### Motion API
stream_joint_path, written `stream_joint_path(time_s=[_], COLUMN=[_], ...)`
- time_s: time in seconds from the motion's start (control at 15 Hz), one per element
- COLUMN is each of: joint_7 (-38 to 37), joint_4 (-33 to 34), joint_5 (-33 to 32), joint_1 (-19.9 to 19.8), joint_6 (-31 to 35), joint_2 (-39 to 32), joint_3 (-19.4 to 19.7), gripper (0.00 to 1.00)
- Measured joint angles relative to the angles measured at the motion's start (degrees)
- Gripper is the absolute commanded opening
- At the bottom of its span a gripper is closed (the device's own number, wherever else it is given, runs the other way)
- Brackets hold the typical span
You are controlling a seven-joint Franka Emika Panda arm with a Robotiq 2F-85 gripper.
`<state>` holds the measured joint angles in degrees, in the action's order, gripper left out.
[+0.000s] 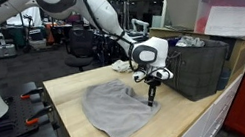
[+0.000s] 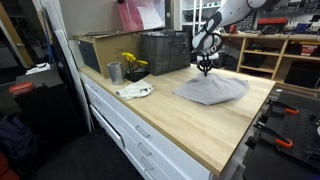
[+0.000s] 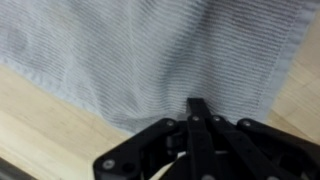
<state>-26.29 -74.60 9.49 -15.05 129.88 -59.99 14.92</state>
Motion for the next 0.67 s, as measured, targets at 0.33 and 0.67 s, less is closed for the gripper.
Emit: stream_joint_path(time_s=[0.33, 0.67], joint_7=[-3.28, -5.93], joint_4=[8.78, 16.17], joint_5=[1.54, 2.26], joint_1=[-2.52, -4.78], joint_6=[-3.63, -4.36], joint_2=[-4.47, -8.41], joint_3=[-0.29, -0.92], gripper=[0.00, 0.00])
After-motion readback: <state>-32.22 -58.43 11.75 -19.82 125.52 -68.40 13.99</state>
